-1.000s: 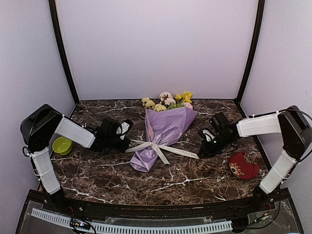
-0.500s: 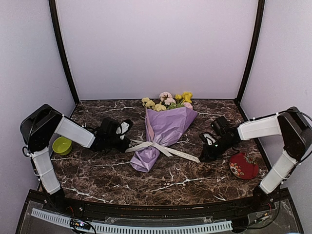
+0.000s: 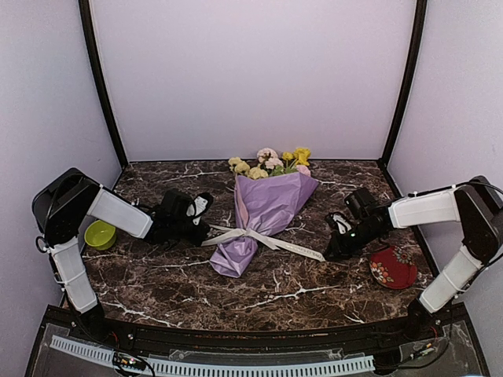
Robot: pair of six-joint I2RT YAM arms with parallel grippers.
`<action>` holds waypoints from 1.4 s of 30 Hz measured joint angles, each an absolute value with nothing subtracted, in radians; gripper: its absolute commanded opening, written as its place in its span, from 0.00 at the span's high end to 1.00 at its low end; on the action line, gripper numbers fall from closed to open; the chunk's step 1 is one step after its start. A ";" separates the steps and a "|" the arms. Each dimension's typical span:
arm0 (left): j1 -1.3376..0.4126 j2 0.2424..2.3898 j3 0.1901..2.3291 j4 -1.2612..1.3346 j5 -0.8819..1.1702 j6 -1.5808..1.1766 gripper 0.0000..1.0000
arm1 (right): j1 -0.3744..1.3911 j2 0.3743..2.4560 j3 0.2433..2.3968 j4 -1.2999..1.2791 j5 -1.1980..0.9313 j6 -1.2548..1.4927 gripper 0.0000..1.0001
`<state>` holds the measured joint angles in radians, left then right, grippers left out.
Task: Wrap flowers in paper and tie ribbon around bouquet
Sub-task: Tie the half-tied ribbon around the folded bouquet.
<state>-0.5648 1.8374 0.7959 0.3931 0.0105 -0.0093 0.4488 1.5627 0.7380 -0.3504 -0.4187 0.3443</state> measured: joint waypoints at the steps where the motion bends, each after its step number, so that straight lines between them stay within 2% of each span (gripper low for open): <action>1: -0.565 1.837 0.796 0.393 0.010 -0.009 1.00 | 0.447 1.562 0.737 -0.351 -0.419 0.344 1.00; 15: -0.579 1.820 0.772 0.399 0.041 -0.008 1.00 | 0.437 1.567 0.729 -0.348 -0.447 0.342 1.00; 19: -0.660 1.788 0.725 0.413 0.048 -0.001 1.00 | 0.431 1.576 0.756 -0.389 -0.449 0.340 0.82; 21: -0.704 1.781 0.710 0.423 0.072 -0.003 1.00 | 0.429 1.576 0.786 -0.420 -0.438 0.337 0.70; 23: -0.736 1.779 0.702 0.434 0.097 -0.006 1.00 | 0.428 1.574 0.825 -0.452 -0.404 0.335 0.58; 25: -0.762 1.778 0.696 0.444 0.126 -0.010 1.00 | 0.427 1.561 0.869 -0.487 -0.341 0.336 0.50; 27: -0.781 1.776 0.691 0.449 0.150 -0.012 1.00 | 0.427 1.536 0.908 -0.515 -0.268 0.336 0.51; 29: -0.801 1.770 0.685 0.449 0.175 -0.013 1.00 | 0.430 1.503 0.939 -0.527 -0.219 0.333 0.56; 32: -0.830 1.767 0.679 0.448 0.206 -0.013 1.00 | 0.464 1.476 0.962 -0.516 -0.214 0.315 0.57; 36: -0.847 1.766 0.679 0.448 0.236 -0.013 1.00 | 0.649 1.521 1.028 -0.492 -0.287 0.268 0.65; 38: -0.849 1.766 0.678 0.448 0.243 -0.014 1.00 | 0.727 1.564 1.067 -0.473 -0.321 0.244 0.64; 42: -0.849 1.760 0.665 0.456 0.247 -0.017 1.00 | 0.784 1.660 1.118 -0.456 -0.353 0.220 0.54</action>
